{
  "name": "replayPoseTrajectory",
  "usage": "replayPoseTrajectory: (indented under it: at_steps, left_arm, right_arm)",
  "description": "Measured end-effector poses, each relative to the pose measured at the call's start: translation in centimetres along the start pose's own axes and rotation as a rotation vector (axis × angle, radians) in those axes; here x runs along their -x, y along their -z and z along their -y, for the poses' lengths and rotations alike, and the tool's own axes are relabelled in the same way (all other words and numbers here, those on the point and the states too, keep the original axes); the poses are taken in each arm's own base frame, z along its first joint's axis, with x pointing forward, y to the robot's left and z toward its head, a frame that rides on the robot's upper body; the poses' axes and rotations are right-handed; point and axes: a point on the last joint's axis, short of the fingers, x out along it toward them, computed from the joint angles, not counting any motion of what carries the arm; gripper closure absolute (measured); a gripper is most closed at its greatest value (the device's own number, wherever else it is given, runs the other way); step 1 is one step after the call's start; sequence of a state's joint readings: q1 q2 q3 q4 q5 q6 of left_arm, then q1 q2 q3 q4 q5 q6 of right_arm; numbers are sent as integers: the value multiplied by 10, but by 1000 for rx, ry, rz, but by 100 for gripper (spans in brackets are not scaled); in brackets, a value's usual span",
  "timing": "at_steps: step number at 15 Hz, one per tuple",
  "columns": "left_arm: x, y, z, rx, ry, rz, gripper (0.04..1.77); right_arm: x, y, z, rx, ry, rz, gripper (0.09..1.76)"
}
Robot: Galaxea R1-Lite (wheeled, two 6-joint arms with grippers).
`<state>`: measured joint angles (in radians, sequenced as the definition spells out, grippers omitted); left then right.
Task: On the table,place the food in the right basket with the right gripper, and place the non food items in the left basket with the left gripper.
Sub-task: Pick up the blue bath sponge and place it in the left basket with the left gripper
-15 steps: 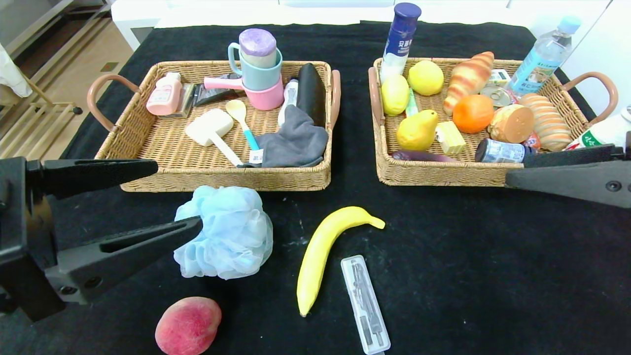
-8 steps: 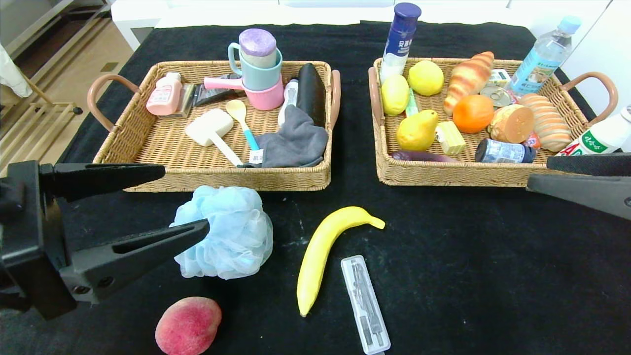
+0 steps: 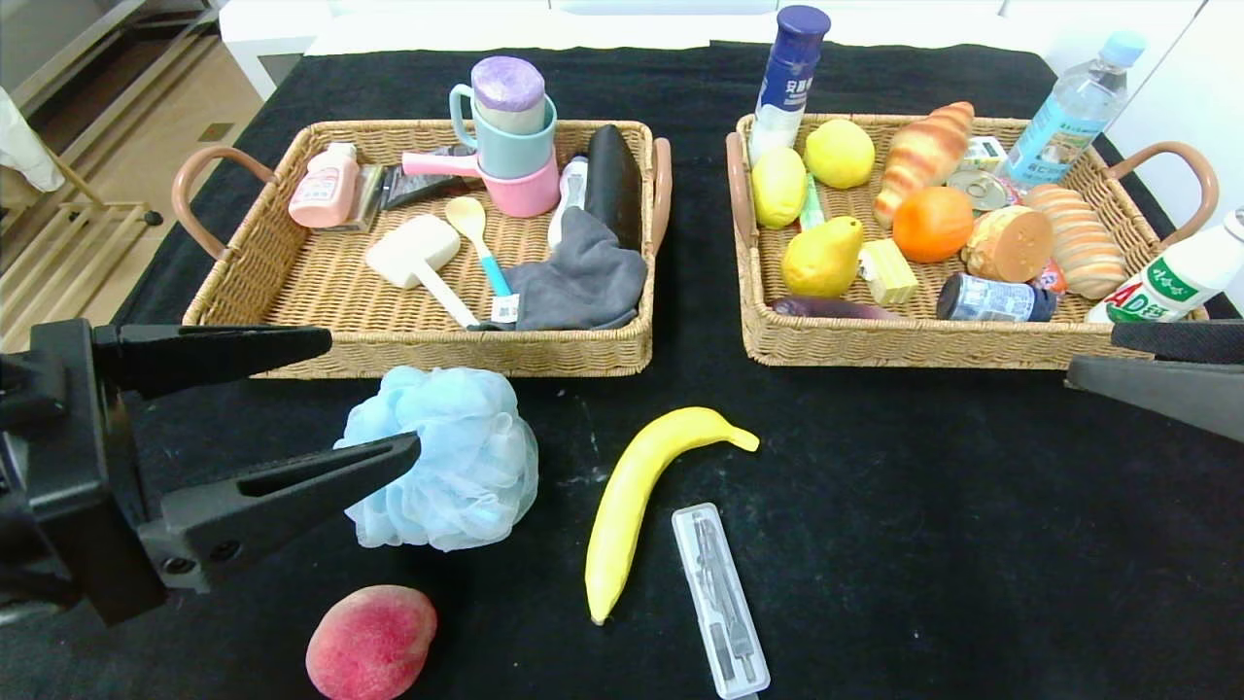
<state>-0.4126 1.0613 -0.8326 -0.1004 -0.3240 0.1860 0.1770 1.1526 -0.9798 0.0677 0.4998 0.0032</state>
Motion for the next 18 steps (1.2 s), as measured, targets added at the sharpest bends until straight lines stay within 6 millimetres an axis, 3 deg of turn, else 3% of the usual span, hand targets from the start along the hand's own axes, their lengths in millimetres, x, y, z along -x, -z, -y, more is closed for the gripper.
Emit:
replayPoseTrajectory:
  at_steps: [7,12,15,18]
  left_arm:
    - [1,-4,-1,3,-7,-5,9]
    - [9,-18,-1,58,-11,-207,9]
    - [-3,-28,-11,51,-139,-291,9]
    - [-24,-25,-20,53,-231,-416,9]
  right_arm:
    - [1,2,1,-2,6,-3,15]
    - [0,3,1,4,5,-9,14]
    - [0,3,2,3,10,-9,14]
    - [0,3,3,4,16,-7,14]
